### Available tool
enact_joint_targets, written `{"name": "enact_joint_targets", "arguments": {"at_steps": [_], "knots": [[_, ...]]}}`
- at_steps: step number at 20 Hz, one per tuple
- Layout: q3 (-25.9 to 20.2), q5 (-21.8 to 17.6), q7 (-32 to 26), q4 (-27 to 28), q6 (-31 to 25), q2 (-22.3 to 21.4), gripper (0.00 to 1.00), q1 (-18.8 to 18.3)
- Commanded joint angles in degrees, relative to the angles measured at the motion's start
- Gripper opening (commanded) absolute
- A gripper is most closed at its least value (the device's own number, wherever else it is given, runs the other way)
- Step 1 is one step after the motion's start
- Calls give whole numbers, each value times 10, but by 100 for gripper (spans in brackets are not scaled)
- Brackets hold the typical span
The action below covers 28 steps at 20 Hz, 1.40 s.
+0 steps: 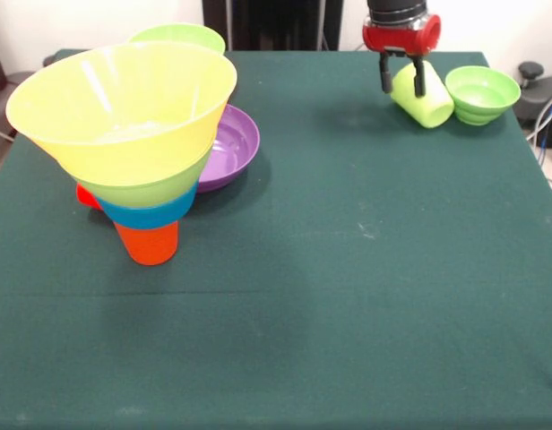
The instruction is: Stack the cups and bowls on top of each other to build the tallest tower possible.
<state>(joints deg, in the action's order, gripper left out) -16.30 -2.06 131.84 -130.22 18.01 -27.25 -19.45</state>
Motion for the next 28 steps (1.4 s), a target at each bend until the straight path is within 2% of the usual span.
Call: {"name": "enact_joint_targets", "arguments": {"at_steps": [1, 8, 17, 28], "knots": [[-24, -39, 103, -31, 37, 45, 100, -12], [-22, -43, 100, -16, 54, 69, 100, -9], [-32, -25, 103, -31, 37, 41, 100, -7], [-37, -20, 98, -21, 23, 40, 100, -11]]}}
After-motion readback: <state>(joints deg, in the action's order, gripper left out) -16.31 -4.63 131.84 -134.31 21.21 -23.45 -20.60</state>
